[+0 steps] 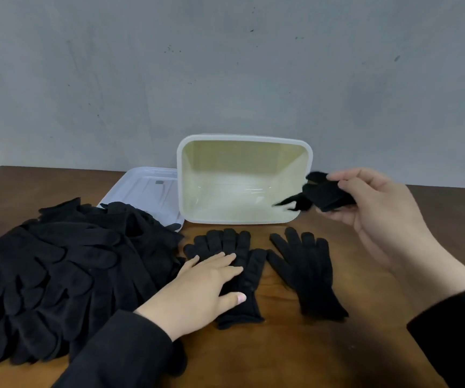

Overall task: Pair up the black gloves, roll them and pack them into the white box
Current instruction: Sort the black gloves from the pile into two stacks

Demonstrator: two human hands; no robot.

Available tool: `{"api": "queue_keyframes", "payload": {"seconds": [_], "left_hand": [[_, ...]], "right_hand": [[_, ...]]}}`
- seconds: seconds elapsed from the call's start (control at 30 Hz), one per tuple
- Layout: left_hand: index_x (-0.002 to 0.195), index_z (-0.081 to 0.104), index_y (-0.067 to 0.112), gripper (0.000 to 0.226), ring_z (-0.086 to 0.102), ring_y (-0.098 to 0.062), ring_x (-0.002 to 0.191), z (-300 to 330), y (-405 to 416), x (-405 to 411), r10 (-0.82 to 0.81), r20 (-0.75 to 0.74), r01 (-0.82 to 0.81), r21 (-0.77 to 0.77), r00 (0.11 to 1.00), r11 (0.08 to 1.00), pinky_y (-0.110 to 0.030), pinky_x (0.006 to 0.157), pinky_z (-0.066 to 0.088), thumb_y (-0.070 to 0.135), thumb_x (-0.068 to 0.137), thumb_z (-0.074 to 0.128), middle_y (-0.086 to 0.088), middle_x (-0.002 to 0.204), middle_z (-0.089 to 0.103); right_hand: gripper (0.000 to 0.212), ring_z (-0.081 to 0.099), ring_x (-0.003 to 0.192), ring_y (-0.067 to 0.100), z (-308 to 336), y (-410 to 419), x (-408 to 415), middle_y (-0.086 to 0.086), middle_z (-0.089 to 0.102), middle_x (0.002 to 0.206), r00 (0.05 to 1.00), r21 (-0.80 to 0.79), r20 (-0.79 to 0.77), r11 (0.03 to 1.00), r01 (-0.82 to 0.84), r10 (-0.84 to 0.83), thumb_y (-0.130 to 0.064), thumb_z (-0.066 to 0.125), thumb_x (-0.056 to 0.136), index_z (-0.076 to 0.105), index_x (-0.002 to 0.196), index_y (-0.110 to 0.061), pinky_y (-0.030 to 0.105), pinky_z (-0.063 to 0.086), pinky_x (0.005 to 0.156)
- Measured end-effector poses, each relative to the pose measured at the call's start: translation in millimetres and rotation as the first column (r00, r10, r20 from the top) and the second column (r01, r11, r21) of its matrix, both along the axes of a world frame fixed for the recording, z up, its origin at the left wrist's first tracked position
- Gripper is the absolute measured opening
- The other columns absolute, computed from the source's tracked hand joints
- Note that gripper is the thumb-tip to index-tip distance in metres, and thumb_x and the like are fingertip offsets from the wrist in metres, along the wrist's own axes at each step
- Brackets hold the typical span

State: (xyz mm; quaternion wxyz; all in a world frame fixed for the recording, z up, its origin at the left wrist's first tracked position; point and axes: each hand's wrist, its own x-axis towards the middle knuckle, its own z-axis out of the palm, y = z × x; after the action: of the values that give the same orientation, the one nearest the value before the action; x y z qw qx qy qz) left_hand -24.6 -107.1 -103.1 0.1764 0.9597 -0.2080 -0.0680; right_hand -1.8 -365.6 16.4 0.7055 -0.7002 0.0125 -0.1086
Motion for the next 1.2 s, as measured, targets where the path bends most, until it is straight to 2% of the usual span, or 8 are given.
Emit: {"api": "queue_keyframes", "payload": {"seconds": [0.1, 0.23, 0.33, 0.5, 0.77, 0.83, 0.97, 1.2], "left_hand": [[0.154, 0.028, 0.037, 0.061, -0.002, 0.003, 0.149, 0.5, 1.3, -0.4, -0.004, -0.011, 0.004, 0.003, 1.000, 1.000, -0.034, 0.124, -0.003, 0.057, 0.098, 0.042, 0.019, 0.164, 0.008], [0.154, 0.026, 0.037, 0.060, -0.003, 0.003, 0.149, 1.4, 2.2, -0.7, -0.011, -0.017, 0.011, 0.003, 1.000, 1.000, -0.033, 0.123, -0.004, 0.056, 0.099, 0.041, 0.019, 0.164, 0.007], [0.154, 0.026, 0.037, 0.060, -0.003, 0.003, 0.149, 1.3, 1.9, -0.3, -0.016, -0.028, 0.016, 0.010, 0.999, 1.000, -0.035, 0.124, -0.003, 0.056, 0.099, 0.041, 0.019, 0.164, 0.006], [0.154, 0.026, 0.039, 0.060, -0.004, 0.005, 0.148, 0.2, 3.6, 0.4, -0.016, -0.038, 0.016, -0.003, 0.999, 1.000, -0.033, 0.124, -0.004, 0.057, 0.099, 0.041, 0.021, 0.163, 0.005], [0.153, 0.026, 0.040, 0.059, -0.005, 0.007, 0.147, -1.0, 3.7, 1.8, -0.017, -0.036, 0.017, -0.004, 0.999, 1.000, -0.031, 0.123, -0.004, 0.057, 0.099, 0.040, 0.022, 0.163, 0.004], [0.153, 0.026, 0.040, 0.059, -0.005, 0.007, 0.147, -1.0, 3.8, 1.4, -0.016, -0.033, 0.016, -0.001, 0.999, 1.000, -0.031, 0.123, -0.004, 0.057, 0.099, 0.040, 0.023, 0.163, 0.004], [0.153, 0.026, 0.040, 0.059, -0.004, 0.006, 0.148, -1.0, 3.0, 0.8, -0.010, -0.019, 0.010, -0.001, 1.000, 1.000, -0.032, 0.123, -0.003, 0.057, 0.099, 0.040, 0.023, 0.163, 0.006], [0.153, 0.027, 0.039, 0.059, -0.003, 0.003, 0.149, -3.1, 0.7, 2.0, 0.004, 0.025, -0.003, -0.027, 1.000, 1.000, -0.031, 0.123, -0.003, 0.056, 0.099, 0.043, 0.018, 0.164, 0.007]], "right_hand": [[0.026, 0.075, 0.090, 0.025, -26.5, -2.8, -8.6, 0.012, 0.075, 0.100, 0.998, -0.012, -0.050, 1.000, 0.028, -0.028, -0.008, 0.049, 0.102, 0.073, 0.092, -0.009, 0.039, 0.060, 0.077], [0.027, 0.053, 0.047, 0.018, -90.3, -11.6, -32.3, -0.004, 0.063, 0.060, 0.989, -0.484, -0.128, 0.875, 0.005, -0.077, -0.014, 0.053, 0.100, 0.074, 0.089, -0.025, 0.022, 0.039, 0.040], [0.019, 0.039, 0.041, 0.013, -112.5, -15.7, -41.0, 0.000, 0.056, 0.052, 0.985, -0.562, -0.163, 0.826, -0.045, -0.057, -0.024, 0.057, 0.099, 0.072, 0.090, -0.032, 0.024, 0.028, 0.040], [0.012, 0.068, 0.079, 0.005, -113.1, -13.6, -44.9, -0.015, 0.074, 0.083, 0.993, -0.513, -0.050, 0.856, 0.067, -0.108, -0.029, 0.067, 0.093, 0.076, 0.089, -0.036, 0.020, 0.054, 0.064], [0.009, 0.070, 0.082, 0.010, -121.3, -20.6, -46.9, -0.014, 0.075, 0.083, 0.980, -0.485, -0.052, 0.863, 0.143, -0.192, -0.029, 0.073, 0.089, 0.078, 0.091, -0.036, 0.022, 0.057, 0.067], [0.010, 0.066, 0.092, 0.005, -125.9, -21.8, -47.1, -0.018, 0.071, 0.091, 0.980, -0.619, -0.064, 0.778, 0.108, -0.187, -0.036, 0.073, 0.087, 0.077, 0.096, -0.037, 0.021, 0.054, 0.077], [0.018, 0.049, 0.103, 0.010, -131.4, -21.2, -47.6, -0.017, 0.055, 0.102, 0.970, -0.908, 0.115, 0.374, 0.189, -0.212, -0.047, 0.076, 0.081, 0.074, 0.097, -0.040, 0.038, 0.034, 0.095], [0.016, 0.056, 0.118, 0.000, -137.2, -17.5, -47.8, -0.023, 0.063, 0.120, 0.994, -0.928, 0.112, 0.358, 0.103, 0.004, -0.037, 0.067, 0.090, 0.075, 0.104, -0.036, 0.037, 0.018, 0.118]]}}
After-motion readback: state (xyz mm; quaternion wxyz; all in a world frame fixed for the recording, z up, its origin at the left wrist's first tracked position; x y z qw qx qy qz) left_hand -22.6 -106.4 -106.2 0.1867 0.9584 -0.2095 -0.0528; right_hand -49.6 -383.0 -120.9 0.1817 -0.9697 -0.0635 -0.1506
